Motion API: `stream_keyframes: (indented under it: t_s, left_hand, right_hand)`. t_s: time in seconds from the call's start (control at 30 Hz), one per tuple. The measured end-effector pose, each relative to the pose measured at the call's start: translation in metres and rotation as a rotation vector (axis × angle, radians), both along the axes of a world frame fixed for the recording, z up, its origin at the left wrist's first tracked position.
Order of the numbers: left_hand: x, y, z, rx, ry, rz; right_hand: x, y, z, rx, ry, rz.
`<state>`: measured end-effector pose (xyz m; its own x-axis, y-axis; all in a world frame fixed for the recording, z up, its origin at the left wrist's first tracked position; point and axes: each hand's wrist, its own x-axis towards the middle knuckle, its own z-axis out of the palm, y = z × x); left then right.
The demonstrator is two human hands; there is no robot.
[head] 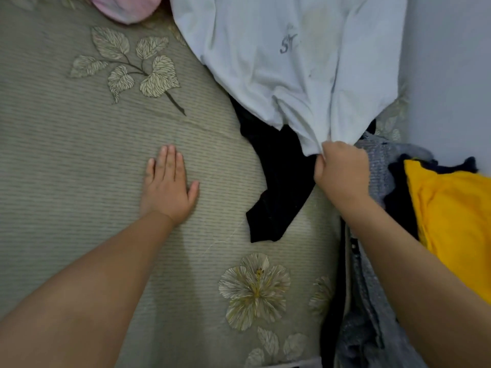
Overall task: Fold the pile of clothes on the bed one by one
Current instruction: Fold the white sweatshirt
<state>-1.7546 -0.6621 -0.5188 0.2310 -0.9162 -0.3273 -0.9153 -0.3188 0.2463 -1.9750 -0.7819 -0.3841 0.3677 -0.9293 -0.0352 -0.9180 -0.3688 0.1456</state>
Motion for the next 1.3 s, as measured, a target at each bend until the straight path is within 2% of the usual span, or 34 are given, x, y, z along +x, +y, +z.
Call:
stream_keyframes:
  t_s: [0.13,0.2,0.27,0.37,0.5,0.53,0.6,0.67,0.77,0.87,0.93,1.03,1.13,1.2,1.3]
  left_hand:
    - [0.017,0.013,0.017,0.047,0.196,-0.039]
    - [0.040,0.044,0.036,0.023,0.248,0.046]
    - [0.071,0.088,0.057,0.014,0.225,0.126]
    - [0.121,0.162,0.081,0.087,0.151,0.125]
    - [0.181,0.251,0.099,0.202,0.043,0.196]
    - [0.187,0.264,0.098,0.229,0.032,0.201]
    - [0.195,0.286,0.093,0.255,0.028,0.249]
    - [0.201,0.308,0.082,0.268,0.009,0.346]
    - [0.192,0.325,0.060,0.218,0.090,0.413]
    - [0.168,0.317,0.051,-0.005,0.194,0.398]
    - [0.150,0.302,0.050,-0.056,0.295,0.493]
    - [0.130,0.274,0.041,0.032,0.409,0.707]
    - [0.126,0.252,0.035,0.064,0.380,0.737]
    - [0.130,0.246,0.035,0.074,0.388,0.753]
    - [0.136,0.259,0.038,0.019,0.530,0.822]
  right_hand:
    - [0.035,0.067,0.027,-0.026,-0.151,0.056]
    - [0.046,0.108,0.034,0.024,-0.206,0.068]
    - [0.063,0.149,0.034,0.152,-0.224,0.053]
    - [0.118,0.203,0.028,0.186,-0.236,0.162]
    - [0.217,0.274,0.009,0.353,-0.410,0.334]
    - [0.232,0.283,0.000,0.450,-0.371,0.373]
    - [0.252,0.297,-0.017,0.692,-0.177,0.432]
    - [0.259,0.298,-0.032,0.781,0.012,0.503]
    - [0.253,0.271,-0.044,0.633,0.085,0.514]
    - [0.255,0.231,-0.051,0.339,-0.024,0.576]
    - [0.272,0.201,-0.055,0.245,0.090,0.541]
    - [0.304,0.155,-0.063,0.235,0.348,0.534]
    - [0.337,0.123,-0.070,0.272,0.539,0.607]
    - [0.344,0.121,-0.069,0.301,0.542,0.637]
    - [0.321,0.134,-0.057,0.245,0.415,0.638]
